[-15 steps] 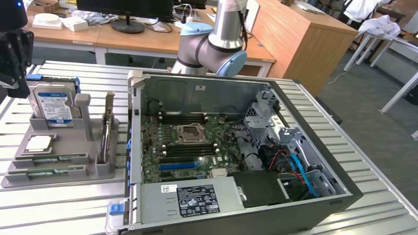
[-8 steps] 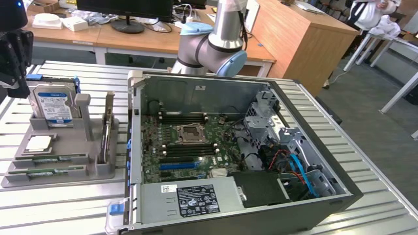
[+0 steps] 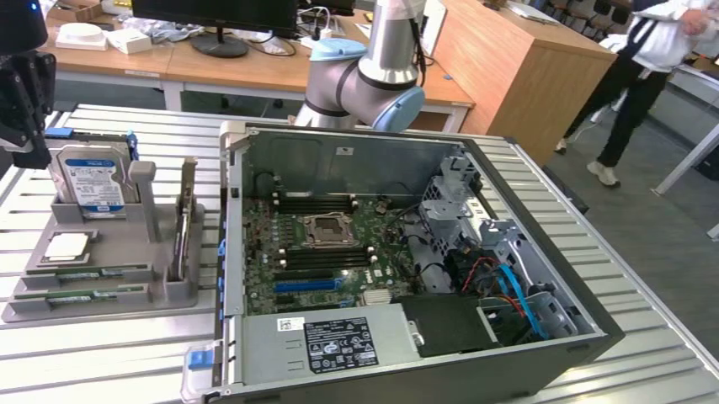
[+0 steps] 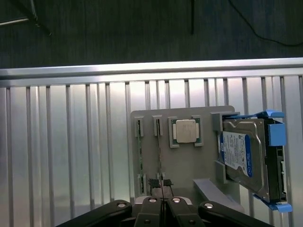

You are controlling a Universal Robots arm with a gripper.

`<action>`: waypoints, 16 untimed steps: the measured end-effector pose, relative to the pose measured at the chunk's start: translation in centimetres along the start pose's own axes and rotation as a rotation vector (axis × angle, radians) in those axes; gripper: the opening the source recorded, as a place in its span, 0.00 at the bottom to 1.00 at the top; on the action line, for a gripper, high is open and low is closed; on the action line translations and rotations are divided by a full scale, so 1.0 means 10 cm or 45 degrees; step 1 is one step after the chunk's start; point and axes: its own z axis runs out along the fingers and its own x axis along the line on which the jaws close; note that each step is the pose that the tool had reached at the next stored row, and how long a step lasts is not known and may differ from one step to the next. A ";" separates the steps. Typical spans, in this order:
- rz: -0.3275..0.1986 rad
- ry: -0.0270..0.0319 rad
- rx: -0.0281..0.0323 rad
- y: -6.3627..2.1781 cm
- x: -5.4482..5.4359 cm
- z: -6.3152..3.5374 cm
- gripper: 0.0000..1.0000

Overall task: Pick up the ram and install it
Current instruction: 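Pick up the ram and move it above insertion slot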

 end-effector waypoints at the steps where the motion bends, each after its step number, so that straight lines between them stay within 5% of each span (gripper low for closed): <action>1: 0.000 0.0000 0.0000 0.000 0.00 0.000 0.10; 10: 0.000 0.0001 0.0000 0.000 0.00 0.000 0.11; 16: 0.000 0.0000 0.0001 0.000 0.00 0.000 0.27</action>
